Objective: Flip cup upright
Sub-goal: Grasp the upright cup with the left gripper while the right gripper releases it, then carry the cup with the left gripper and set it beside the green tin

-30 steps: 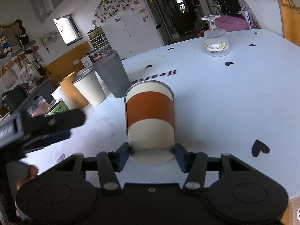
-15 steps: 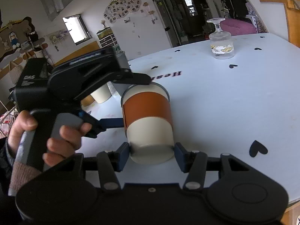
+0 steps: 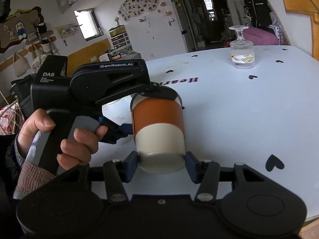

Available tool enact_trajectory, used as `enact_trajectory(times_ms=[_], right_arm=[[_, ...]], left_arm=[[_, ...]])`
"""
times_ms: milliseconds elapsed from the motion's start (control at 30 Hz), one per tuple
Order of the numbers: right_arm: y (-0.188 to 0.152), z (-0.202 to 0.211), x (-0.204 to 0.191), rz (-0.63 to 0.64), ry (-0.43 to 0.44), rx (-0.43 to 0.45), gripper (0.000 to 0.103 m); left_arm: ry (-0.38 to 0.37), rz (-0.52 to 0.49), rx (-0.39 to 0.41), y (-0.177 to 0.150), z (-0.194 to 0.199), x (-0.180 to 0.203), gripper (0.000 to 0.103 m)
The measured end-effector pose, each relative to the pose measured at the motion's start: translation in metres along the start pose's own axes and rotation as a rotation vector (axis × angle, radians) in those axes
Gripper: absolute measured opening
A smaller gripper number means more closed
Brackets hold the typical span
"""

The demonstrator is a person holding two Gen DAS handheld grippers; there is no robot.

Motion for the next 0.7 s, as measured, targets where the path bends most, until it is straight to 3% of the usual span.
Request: enact_trajectory(times_ms=[200,333,700], right_arm=[[0.000,-0.004,-0.006,0.018,0.016,-0.010,0.053],[0.003,-0.003,-0.008,0.031,0.002,0.000,0.053],[0.004,-0.003,-0.008,0.034,-0.005,0.009,0.055]], left_arm=[[0.009,-0.182,0.129,-0.002,0.031,0.016,0.079],[0.076,-0.323,0.243,-0.002,0.050,0.025,0.079],[0.247,-0.505,0.477,0.018,0.078,0.019,0.078]])
Point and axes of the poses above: each gripper's, at about its wrist camera, not at the fingertips, and z roughly against the way its jaws point, x to its right, y to its top, the point moved 7 cm from there along -z, roughly the way its jaws point, and after that the axes turned 14 degrees about z, right-handed, at the moved point
